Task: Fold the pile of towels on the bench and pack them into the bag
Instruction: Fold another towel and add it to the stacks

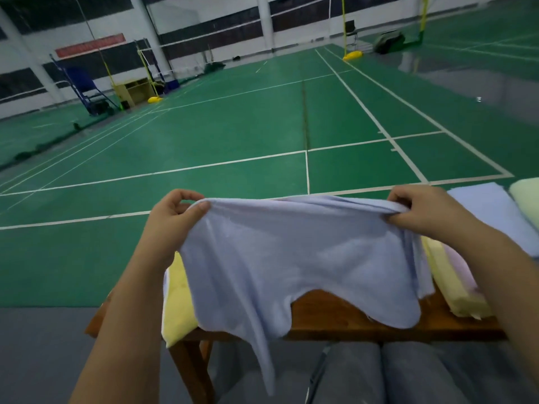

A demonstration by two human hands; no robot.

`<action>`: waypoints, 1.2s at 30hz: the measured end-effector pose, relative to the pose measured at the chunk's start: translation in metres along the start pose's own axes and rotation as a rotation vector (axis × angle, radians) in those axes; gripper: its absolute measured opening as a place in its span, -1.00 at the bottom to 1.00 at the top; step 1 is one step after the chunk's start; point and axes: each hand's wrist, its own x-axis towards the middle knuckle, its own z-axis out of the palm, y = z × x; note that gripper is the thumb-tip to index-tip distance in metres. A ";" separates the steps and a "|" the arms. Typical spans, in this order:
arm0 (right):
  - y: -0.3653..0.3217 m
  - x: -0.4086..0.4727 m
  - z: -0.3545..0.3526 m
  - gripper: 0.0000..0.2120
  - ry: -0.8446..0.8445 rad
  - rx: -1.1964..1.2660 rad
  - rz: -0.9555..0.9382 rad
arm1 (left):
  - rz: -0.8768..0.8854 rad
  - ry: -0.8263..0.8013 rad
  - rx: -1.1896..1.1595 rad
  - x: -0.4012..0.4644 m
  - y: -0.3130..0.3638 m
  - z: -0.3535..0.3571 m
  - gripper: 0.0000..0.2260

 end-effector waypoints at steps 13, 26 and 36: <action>0.035 0.003 0.075 -0.68 -0.146 0.302 0.460 | -0.365 -0.274 -0.003 -0.019 -0.077 0.132 -0.59; 0.062 -0.097 0.156 -0.50 0.101 0.134 0.440 | -0.195 -0.427 0.970 -0.067 -0.164 0.107 -0.54; 0.064 -0.101 0.143 -0.82 0.049 0.269 0.382 | -0.362 -0.267 0.702 -0.066 -0.160 0.091 -0.51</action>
